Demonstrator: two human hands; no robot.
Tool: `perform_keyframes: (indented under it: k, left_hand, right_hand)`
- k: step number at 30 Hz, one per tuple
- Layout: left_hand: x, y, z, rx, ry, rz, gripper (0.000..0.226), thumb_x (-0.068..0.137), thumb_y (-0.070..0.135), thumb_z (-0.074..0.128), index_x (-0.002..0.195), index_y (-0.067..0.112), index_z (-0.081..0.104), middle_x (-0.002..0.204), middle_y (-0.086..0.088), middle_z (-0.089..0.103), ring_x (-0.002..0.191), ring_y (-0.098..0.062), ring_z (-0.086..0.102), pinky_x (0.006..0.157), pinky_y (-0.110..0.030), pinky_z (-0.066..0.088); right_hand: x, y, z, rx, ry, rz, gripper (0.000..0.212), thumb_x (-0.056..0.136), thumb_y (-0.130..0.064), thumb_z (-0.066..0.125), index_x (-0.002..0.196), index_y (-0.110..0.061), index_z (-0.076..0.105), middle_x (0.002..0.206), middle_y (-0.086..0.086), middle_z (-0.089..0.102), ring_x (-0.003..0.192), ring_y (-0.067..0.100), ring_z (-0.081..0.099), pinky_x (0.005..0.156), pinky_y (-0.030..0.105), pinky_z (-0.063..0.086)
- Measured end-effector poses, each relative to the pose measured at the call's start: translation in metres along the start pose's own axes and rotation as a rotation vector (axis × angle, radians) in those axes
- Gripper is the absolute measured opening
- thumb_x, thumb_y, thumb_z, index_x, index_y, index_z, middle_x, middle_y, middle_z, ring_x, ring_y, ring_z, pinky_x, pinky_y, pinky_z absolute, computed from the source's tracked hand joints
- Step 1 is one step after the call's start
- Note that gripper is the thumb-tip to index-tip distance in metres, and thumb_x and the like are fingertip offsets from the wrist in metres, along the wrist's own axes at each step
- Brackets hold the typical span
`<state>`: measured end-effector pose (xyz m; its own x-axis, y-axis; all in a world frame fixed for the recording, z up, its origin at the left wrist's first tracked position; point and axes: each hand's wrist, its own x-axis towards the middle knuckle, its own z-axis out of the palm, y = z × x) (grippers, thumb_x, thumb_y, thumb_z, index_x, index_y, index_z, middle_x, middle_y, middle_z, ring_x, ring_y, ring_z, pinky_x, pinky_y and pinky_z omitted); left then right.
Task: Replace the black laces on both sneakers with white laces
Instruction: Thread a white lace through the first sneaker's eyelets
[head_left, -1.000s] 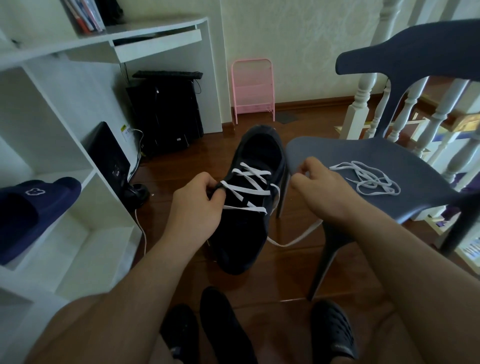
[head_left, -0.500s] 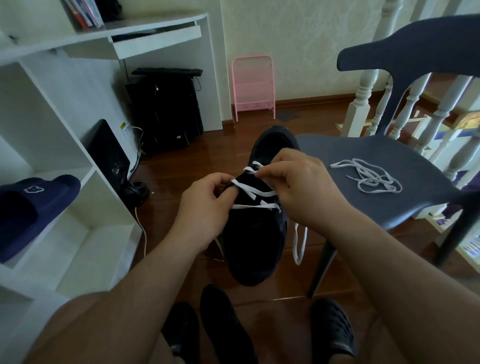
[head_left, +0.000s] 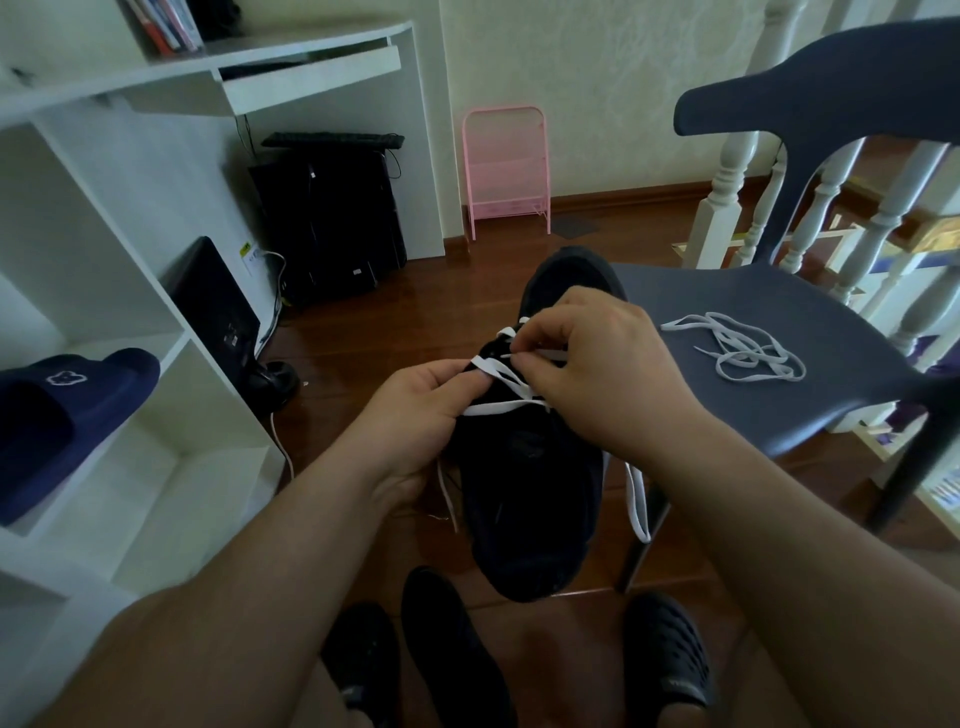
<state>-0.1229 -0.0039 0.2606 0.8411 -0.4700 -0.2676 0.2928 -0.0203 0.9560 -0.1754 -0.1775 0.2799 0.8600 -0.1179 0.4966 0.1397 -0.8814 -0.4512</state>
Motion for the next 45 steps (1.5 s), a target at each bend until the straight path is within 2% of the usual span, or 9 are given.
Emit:
perform_keyframes:
  k: [6,13,19,24,28,35,38,41,45]
  left_hand:
    - [-0.002,-0.001,0.003,0.118,0.052,0.082,0.015,0.103,0.017,0.065,0.106,0.014,0.080,0.098,-0.015,0.080,0.087,-0.031,0.077,0.079,-0.043,0.062]
    - [-0.004,-0.014,0.009,0.600,0.222,0.382,0.011,0.101,0.031,0.069,0.092,0.034,0.075,0.082,0.013,0.074,0.072,-0.006,0.069,0.065,-0.031,0.058]
    - [-0.006,-0.020,0.015,0.762,0.309,0.572,0.017,0.099,0.026,0.071,0.085,0.033,0.064,0.072,0.005,0.064,0.063,-0.014,0.059,0.055,-0.028,0.047]
    - [-0.006,-0.020,0.012,0.628,0.293,0.537,0.016,0.099,0.025,0.073,0.086,0.031,0.065,0.071,0.015,0.063,0.060,-0.006,0.056,0.053,-0.016,0.042]
    - [-0.007,-0.021,0.013,0.545,0.283,0.541,0.012,0.098,0.028,0.074,0.089,0.034,0.069,0.070,0.005,0.064,0.056,-0.009,0.055,0.051,-0.031,0.047]
    - [-0.012,-0.022,0.021,0.440,0.310,0.523,0.028,0.095,0.017,0.076,0.105,0.039,0.062,0.090,0.008,0.069,0.063,-0.015,0.062,0.059,-0.036,0.057]
    - [-0.009,-0.023,0.023,0.366,0.280,0.483,0.043,0.097,0.012,0.073,0.128,0.041,0.066,0.114,0.024,0.071,0.090,-0.008,0.072,0.079,-0.033,0.065]
    - [-0.002,-0.024,0.024,0.235,0.301,0.405,0.043,0.097,0.009,0.073,0.128,0.038,0.070,0.119,0.020,0.073,0.108,0.007,0.068,0.099,-0.030,0.060]
    - [0.006,-0.017,0.018,0.046,0.389,0.353,0.043,0.094,0.003,0.075,0.123,0.034,0.074,0.114,0.015,0.077,0.107,0.001,0.072,0.100,-0.034,0.060]
  right_hand:
    - [-0.002,0.000,0.001,-0.037,-0.013,0.045,0.011,0.096,-0.035,0.070,0.097,-0.031,0.079,0.093,-0.012,0.063,0.089,0.011,0.059,0.076,0.028,0.050]
    - [-0.004,-0.003,0.006,-0.053,-0.070,0.148,0.012,0.097,-0.032,0.064,0.096,-0.029,0.075,0.085,-0.013,0.067,0.078,0.007,0.061,0.063,0.029,0.054]
    - [-0.006,-0.008,0.014,-0.017,-0.020,0.208,0.010,0.096,-0.031,0.065,0.094,-0.029,0.074,0.083,-0.013,0.068,0.076,0.005,0.063,0.067,0.027,0.054]
    - [-0.008,-0.008,0.011,0.181,-0.072,0.261,0.019,0.097,-0.018,0.067,0.109,-0.026,0.079,0.099,-0.018,0.072,0.083,-0.005,0.061,0.073,0.002,0.040]
    - [-0.010,-0.009,0.011,0.213,-0.003,0.269,0.018,0.094,-0.018,0.068,0.104,-0.031,0.076,0.090,-0.024,0.068,0.079,-0.015,0.059,0.067,-0.003,0.040]
    - [-0.008,-0.011,0.010,0.195,0.044,0.232,0.023,0.090,-0.022,0.076,0.105,-0.031,0.061,0.085,-0.016,0.072,0.084,-0.002,0.068,0.080,0.023,0.057]
    - [-0.009,-0.006,0.014,0.169,0.048,0.229,0.024,0.090,-0.027,0.076,0.108,-0.033,0.062,0.087,-0.016,0.072,0.090,0.002,0.067,0.085,0.037,0.059]
    - [-0.010,0.000,0.018,0.183,0.047,0.238,0.024,0.090,-0.032,0.077,0.109,-0.034,0.062,0.091,-0.015,0.069,0.095,0.008,0.064,0.084,0.037,0.056]
    - [-0.014,0.000,0.018,0.087,0.186,0.170,0.022,0.091,-0.043,0.072,0.092,-0.028,0.056,0.092,-0.008,0.053,0.093,0.015,0.049,0.074,0.029,0.034]
